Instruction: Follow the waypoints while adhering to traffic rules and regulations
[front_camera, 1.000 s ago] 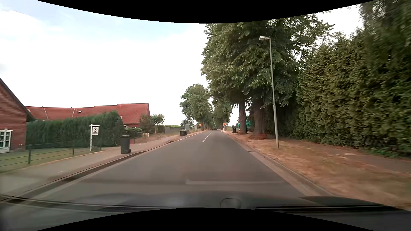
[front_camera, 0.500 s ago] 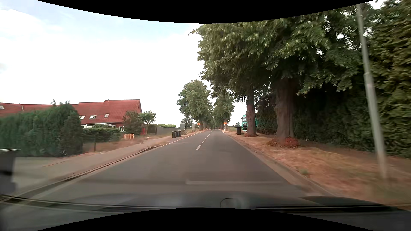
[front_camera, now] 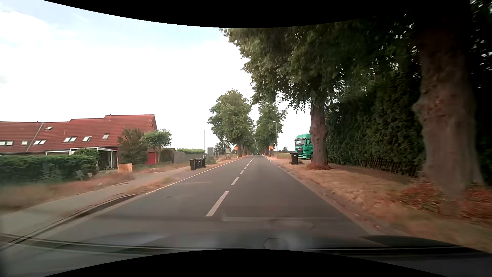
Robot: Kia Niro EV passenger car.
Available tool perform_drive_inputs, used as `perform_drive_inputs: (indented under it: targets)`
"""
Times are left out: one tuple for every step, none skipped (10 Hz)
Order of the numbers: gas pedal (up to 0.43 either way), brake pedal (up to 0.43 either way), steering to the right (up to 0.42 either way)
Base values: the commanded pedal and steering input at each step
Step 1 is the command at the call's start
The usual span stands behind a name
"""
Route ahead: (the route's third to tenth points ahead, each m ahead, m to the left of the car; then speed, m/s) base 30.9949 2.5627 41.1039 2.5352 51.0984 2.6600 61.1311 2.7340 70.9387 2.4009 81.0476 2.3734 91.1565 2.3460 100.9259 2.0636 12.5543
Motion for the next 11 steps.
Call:
perform_drive_inputs:
  targets:
    - [0.15,0.0,-0.003]
    - [0.15,0.0,-0.003]
    - [0.15,0.0,-0.003]
    - [0.157,0.0,-0.003]
    - [0.157,0.0,-0.003]
    - [0.157,0.0,-0.002]
    - [0.157,0.0,-0.001]
    - [0.157,0.0,0.0]
    - [0.157,0.0,0.0]
    - [0.157,0.0,0.0]
    - [0.157,0.0,0.0]
